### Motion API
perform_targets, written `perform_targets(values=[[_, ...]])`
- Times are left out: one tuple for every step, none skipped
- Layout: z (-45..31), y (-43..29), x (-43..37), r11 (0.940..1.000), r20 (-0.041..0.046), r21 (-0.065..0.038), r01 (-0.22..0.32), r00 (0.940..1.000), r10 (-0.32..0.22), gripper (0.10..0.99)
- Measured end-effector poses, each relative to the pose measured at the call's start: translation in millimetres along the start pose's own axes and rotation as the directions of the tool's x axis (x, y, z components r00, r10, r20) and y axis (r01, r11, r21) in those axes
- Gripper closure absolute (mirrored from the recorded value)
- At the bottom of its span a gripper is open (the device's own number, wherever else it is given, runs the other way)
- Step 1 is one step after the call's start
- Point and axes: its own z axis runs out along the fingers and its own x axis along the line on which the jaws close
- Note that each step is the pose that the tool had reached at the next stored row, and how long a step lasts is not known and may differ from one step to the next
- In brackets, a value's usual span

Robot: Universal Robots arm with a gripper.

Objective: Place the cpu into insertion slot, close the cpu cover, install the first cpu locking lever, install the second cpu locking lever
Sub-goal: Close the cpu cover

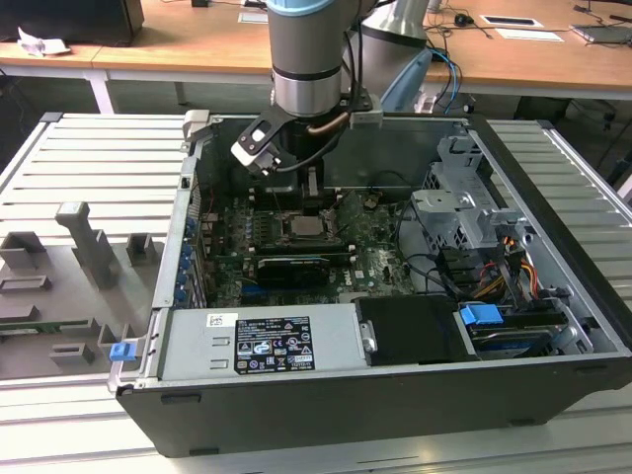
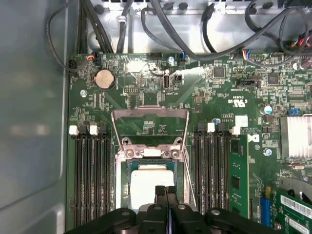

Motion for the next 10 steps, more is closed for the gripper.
perform_targets(values=[[-1.8,0.2,0.0,1.0000,-0.0001,0.000,0.000,1.0000,0.000,0.980],[-3.5,0.3,0.1,1.0000,-0.0001,0.000,0.000,1.0000,0.000,0.980],[-10.5,0.9,0.2,1.0000,-0.0002,0.000,0.000,1.0000,0.000,0.980],[-14.7,1.3,0.2,1.0000,-0.0002,0.000,0.000,1.0000,0.000,0.980],[-16.5,1.4,0.3,1.0000,-0.0001,0.000,0.000,1.0000,0.000,0.980],[-18.3,1.6,0.3,1.0000,-0.0001,0.000,0.000,1.0000,0.000,0.980],[-19.4,1.7,0.3,1.0000,-0.0002,0.000,0.000,1.0000,0.000,0.980],[-22.4,1.9,0.4,1.0000,-0.0002,0.000,0.000,1.0000,0.000,0.980],[-27.3,2.4,0.5,1.0000,-0.0001,0.000,0.000,1.0000,0.000,0.980],[-29.7,2.5,0.5,1.0000,-0.0002,0.000,0.000,1.0000,0.000,0.980]])
